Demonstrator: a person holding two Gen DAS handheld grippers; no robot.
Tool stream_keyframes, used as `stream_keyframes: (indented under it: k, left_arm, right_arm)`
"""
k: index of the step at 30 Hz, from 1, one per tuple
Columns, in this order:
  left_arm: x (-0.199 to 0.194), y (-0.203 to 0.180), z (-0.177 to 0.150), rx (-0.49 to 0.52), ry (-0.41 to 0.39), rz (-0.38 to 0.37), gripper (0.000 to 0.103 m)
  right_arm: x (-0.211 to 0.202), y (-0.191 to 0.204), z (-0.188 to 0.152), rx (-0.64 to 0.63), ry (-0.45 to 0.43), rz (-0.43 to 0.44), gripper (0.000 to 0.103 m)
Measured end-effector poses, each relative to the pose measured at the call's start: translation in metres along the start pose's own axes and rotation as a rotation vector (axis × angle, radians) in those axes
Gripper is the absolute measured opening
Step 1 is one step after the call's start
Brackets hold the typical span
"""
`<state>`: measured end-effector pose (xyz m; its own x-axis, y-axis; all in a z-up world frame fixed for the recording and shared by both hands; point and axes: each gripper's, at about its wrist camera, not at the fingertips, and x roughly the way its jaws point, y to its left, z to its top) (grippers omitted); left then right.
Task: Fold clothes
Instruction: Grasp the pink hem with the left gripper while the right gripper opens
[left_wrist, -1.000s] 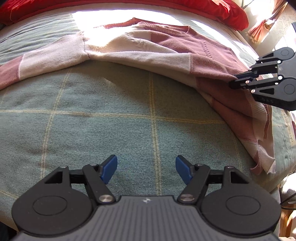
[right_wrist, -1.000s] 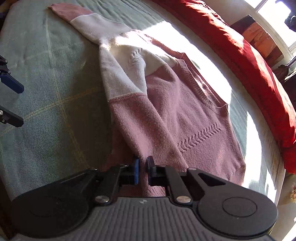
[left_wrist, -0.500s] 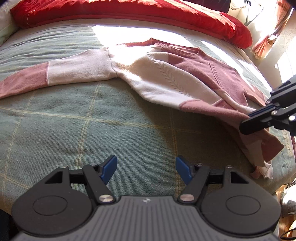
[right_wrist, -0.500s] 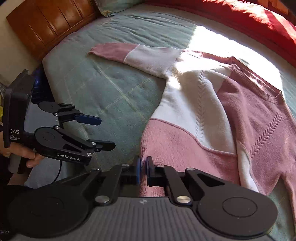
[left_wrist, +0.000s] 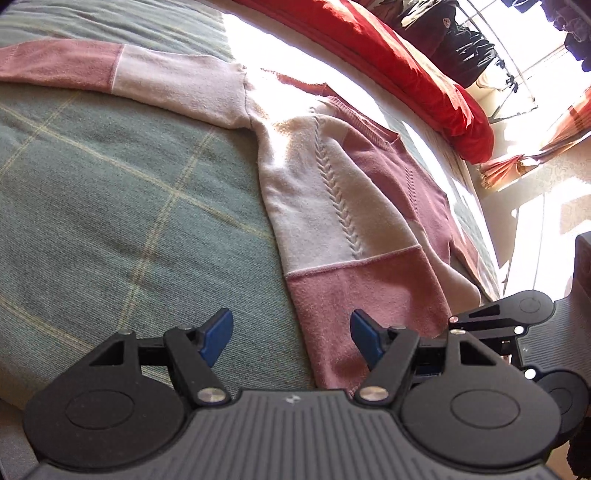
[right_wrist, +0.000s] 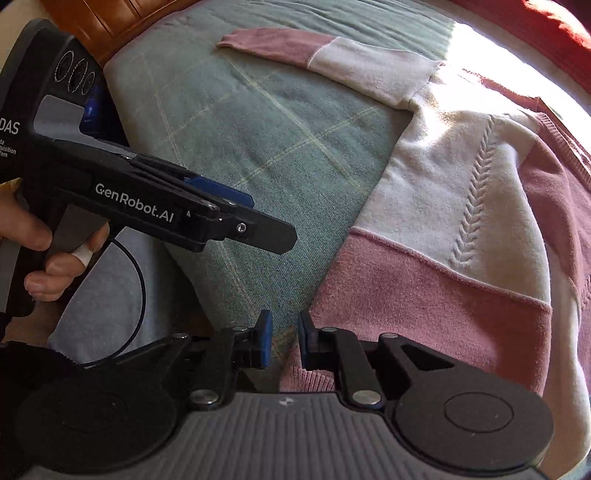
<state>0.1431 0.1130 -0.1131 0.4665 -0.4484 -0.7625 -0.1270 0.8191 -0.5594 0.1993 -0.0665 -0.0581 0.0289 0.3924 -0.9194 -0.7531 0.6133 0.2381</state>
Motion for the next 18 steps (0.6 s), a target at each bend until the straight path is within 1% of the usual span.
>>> stream_keyframes:
  k: [3,5,6,7,8,11,13,18]
  left_arm:
    - [0.014,0.003,-0.003,-0.063,0.036,-0.065,0.068]
    - [0.026,0.005,-0.006,-0.107,0.064,-0.102,0.067]
    - [0.033,0.006,-0.008,-0.13,0.079,-0.117,0.066]
    - [0.04,0.007,-0.01,-0.151,0.094,-0.127,0.062]
    - [0.046,0.009,-0.012,-0.173,0.108,-0.138,0.061]
    - [0.066,0.01,-0.018,-0.216,0.14,-0.155,0.06]
    - [0.076,0.01,-0.019,-0.225,0.138,-0.151,0.06]
    - [0.091,0.012,-0.01,-0.263,0.128,-0.188,0.06]
  right_arm:
    - [-0.018,-0.018,-0.006,0.063,-0.053,-0.042,0.028]
    - [-0.032,-0.034,-0.017,0.124,-0.101,-0.059,0.031]
    - [-0.037,-0.042,-0.023,0.161,-0.127,-0.061,0.033]
    - [-0.043,-0.05,-0.03,0.197,-0.152,-0.064,0.035]
    - [-0.048,-0.057,-0.039,0.234,-0.176,-0.067,0.037]
    - [-0.061,-0.076,-0.066,0.347,-0.253,-0.072,0.038]
    - [-0.069,-0.085,-0.083,0.407,-0.304,-0.073,0.038]
    - [-0.084,-0.1,-0.113,0.499,-0.4,-0.075,0.039]
